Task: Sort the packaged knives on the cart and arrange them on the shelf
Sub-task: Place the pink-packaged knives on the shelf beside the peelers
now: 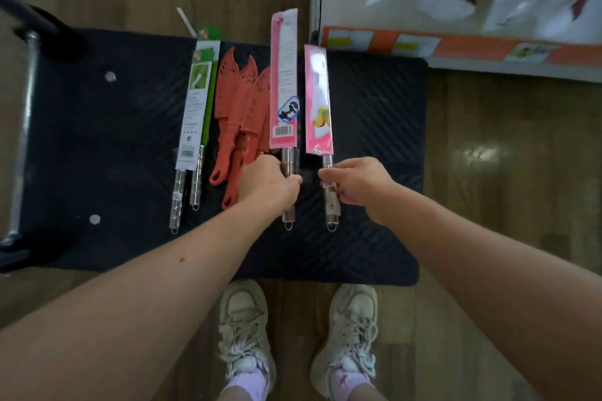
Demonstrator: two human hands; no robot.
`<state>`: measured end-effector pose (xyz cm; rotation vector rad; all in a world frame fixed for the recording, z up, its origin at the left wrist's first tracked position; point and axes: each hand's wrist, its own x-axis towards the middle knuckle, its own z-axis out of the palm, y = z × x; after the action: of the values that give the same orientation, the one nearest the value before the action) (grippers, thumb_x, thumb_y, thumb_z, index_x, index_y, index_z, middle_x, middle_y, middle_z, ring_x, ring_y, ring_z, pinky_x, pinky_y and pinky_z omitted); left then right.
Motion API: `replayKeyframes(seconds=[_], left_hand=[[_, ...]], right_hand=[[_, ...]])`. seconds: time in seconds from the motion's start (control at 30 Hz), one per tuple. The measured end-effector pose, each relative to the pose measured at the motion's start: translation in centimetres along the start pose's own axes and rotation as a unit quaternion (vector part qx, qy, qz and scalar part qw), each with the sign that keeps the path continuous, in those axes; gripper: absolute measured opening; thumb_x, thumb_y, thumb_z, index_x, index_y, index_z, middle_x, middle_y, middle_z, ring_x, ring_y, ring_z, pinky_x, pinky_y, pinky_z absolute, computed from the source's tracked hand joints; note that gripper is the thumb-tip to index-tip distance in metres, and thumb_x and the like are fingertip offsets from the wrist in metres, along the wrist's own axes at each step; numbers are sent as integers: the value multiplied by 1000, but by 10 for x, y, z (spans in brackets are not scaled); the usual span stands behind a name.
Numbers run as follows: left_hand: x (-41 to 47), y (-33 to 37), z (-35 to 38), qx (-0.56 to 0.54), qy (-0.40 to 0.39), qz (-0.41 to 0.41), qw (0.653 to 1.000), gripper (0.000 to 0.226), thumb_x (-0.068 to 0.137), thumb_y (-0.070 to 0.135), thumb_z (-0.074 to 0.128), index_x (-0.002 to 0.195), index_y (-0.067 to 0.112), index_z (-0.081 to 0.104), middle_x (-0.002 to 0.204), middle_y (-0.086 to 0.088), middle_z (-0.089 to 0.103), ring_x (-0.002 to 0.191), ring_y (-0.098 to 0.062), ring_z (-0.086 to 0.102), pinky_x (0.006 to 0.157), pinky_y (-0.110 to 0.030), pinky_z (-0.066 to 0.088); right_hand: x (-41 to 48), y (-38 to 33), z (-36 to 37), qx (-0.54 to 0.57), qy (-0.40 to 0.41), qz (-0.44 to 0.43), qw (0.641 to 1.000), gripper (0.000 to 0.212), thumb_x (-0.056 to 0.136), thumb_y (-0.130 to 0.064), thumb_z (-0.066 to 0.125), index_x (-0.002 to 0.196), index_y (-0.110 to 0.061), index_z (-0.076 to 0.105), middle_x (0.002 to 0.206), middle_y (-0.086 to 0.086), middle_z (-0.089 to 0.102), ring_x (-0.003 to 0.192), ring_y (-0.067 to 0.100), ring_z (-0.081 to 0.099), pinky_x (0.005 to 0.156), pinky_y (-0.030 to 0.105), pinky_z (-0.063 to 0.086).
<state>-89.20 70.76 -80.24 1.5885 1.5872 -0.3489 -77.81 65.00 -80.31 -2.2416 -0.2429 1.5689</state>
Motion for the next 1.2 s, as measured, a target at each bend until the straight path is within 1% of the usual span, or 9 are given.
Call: replayKeyframes(seconds=[0.1,0.33,0.5,0.67,0.73,0.83,0.93,1.03,1.2], left_hand=[[-34,30,-35,-33,8,15,999,26,89,29,60,101,7,63,96,-9,64,90,-27,61,80,-36,53],[-157,117,-152,-65,52,122,989,19,90,24,58,99,9,64,86,-2,59,87,-20,59,81,-31,47],[-252,179,-245,-67,87,203,973,17,89,24,59,93,8,64,87,-3,63,83,-17,56,77,-26,43],[-346,232,-319,-67,109,264,956,16,89,23,59,81,10,62,76,2,58,70,-11,52,62,-22,39],[-378,249,-339,-61,111,293,948,17,89,24,59,85,9,64,81,-2,63,72,-13,57,60,-22,43],[-417,270,-359,-60,112,326,937,19,89,26,59,93,9,66,90,-5,67,84,-20,62,75,-30,49],[-449,291,-366,-46,113,359,926,17,89,27,59,92,11,64,82,-1,62,78,-16,57,68,-25,43],[-481,315,-362,-36,115,384,916,16,89,25,59,78,15,56,67,6,51,63,-8,49,52,-18,34],[-518,366,-337,-50,102,386,916,15,89,25,59,78,15,59,69,2,54,74,-17,55,70,-28,46]], right_hand=[[-42,-21,-27,63,22,-8,998,31,86,-18,66,114,-4,64,78,0,58,69,9,55,64,20,52],[-185,-110,-105,123,86,-88,985,32,85,-13,67,116,-7,63,93,6,64,87,19,63,76,30,55],[-311,-185,-162,122,86,-147,978,17,86,-13,64,102,-7,64,83,7,64,67,11,58,56,19,50],[-427,-233,-201,123,126,-209,962,28,85,-13,66,111,-2,63,96,10,68,85,22,65,78,34,57],[-465,-247,-218,118,146,-233,954,25,84,-14,67,107,-2,66,95,10,67,79,21,63,70,30,56],[-511,-258,-243,117,173,-251,945,10,86,-16,66,94,-10,65,86,6,63,77,19,60,71,28,53],[-540,-258,-268,126,191,-262,938,6,87,-18,65,89,-12,63,81,4,63,72,17,59,66,28,51],[-558,-250,-297,145,202,-266,931,14,86,-17,66,97,-8,65,86,6,64,78,19,61,67,27,51],[-576,-216,-359,162,207,-263,928,30,83,-19,69,109,-3,65,93,11,68,78,24,66,67,32,56]])
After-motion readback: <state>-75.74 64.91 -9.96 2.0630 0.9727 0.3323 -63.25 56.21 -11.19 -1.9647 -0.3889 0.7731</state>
